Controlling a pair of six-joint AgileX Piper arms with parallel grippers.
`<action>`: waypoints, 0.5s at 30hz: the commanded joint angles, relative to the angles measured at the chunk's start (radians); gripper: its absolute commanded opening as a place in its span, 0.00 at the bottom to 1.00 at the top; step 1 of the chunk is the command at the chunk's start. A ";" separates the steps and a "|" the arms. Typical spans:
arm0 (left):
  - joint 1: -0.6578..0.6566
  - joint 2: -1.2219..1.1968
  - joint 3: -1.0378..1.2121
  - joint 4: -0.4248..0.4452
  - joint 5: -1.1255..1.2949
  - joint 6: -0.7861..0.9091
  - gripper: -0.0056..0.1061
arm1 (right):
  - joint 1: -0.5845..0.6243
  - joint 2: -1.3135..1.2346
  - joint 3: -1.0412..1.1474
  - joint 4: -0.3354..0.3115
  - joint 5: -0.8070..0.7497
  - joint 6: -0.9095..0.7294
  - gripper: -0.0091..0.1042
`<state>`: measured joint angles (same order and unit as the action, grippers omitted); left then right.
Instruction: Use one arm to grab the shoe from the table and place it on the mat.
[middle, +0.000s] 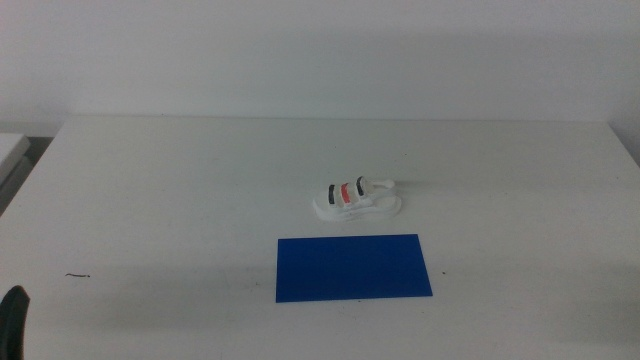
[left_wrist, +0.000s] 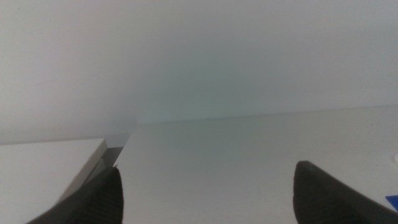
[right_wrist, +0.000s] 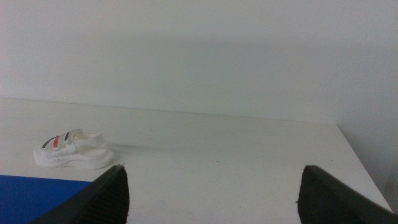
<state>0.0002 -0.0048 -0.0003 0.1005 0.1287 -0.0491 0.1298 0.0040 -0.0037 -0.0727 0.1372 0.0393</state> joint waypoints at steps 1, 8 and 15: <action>0.000 0.005 0.000 -0.004 -0.013 -0.001 0.89 | -0.004 -0.004 0.004 0.000 -0.008 -0.001 0.90; 0.000 0.005 0.000 -0.004 -0.013 -0.001 0.89 | 0.052 0.215 -0.282 0.020 0.258 -0.001 0.90; 0.000 0.005 0.000 -0.004 -0.013 -0.001 0.89 | 0.259 0.657 -0.614 0.001 0.273 -0.017 0.90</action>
<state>0.0002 -0.0048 -0.0003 0.1005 0.1287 -0.0491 0.3407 0.5668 -0.5563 -0.0537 0.4370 0.0398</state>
